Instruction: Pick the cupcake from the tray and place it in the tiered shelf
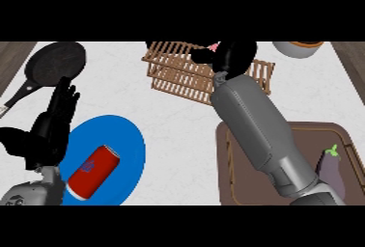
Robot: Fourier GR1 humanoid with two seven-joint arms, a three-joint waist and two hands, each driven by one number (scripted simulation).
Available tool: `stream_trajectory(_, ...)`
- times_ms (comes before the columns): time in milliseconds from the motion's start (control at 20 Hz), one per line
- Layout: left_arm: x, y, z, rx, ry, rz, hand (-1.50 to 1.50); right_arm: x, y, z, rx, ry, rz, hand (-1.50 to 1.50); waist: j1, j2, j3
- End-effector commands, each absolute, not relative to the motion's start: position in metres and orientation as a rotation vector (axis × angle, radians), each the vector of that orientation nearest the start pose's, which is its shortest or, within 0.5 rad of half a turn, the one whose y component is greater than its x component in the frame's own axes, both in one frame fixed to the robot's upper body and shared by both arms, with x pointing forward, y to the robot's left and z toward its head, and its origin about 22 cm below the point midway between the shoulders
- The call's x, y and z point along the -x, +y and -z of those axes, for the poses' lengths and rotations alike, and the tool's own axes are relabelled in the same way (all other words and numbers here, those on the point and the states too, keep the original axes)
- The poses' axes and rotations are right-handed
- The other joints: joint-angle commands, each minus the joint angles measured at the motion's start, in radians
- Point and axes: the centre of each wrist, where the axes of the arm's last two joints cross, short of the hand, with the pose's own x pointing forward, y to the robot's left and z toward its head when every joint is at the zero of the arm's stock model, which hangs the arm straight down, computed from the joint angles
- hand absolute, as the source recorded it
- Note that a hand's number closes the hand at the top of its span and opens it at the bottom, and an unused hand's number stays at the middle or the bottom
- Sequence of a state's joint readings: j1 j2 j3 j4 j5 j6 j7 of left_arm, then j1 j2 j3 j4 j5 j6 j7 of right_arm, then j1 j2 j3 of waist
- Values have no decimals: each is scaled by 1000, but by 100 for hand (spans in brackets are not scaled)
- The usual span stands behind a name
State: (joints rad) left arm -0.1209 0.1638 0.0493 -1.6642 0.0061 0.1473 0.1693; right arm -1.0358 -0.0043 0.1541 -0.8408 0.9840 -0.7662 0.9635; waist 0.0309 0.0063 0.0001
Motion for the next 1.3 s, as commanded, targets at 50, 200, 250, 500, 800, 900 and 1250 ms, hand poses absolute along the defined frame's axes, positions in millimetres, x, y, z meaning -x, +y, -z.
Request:
stream_trajectory(50, -256, 264, -59, -215, -1608, -17, 0, -411, -47, -177, 990, -1540, 207, -150, -10, -7, 0)
stream_trajectory(200, -253, 275, -54, -255, -1588, -34, 0, -407, -68, -179, 1016, -1533, 288, -150, -40, -14, -1)
stream_trajectory(250, -252, 273, -57, -250, -1597, -54, 0, -402, -70, -185, 1010, -1531, 303, -150, -44, -16, 0)
stream_trajectory(500, -251, 282, -51, -283, -1584, -79, 0, -379, -95, -185, 1038, -1462, 434, -150, -71, -23, -1)
stream_trajectory(800, -243, 276, -55, -282, -1583, -55, 0, -327, -138, -189, 1049, -1416, 498, -150, -83, -27, 0)
stream_trajectory(900, -257, 288, -48, -306, -1570, -96, 0, -300, -136, -192, 1008, -1425, 479, -150, -95, -25, -1)
stream_trajectory(1250, -246, 267, -63, -274, -1598, -69, 0, -214, -177, -200, 1008, -1459, 467, -150, -54, -15, 0)
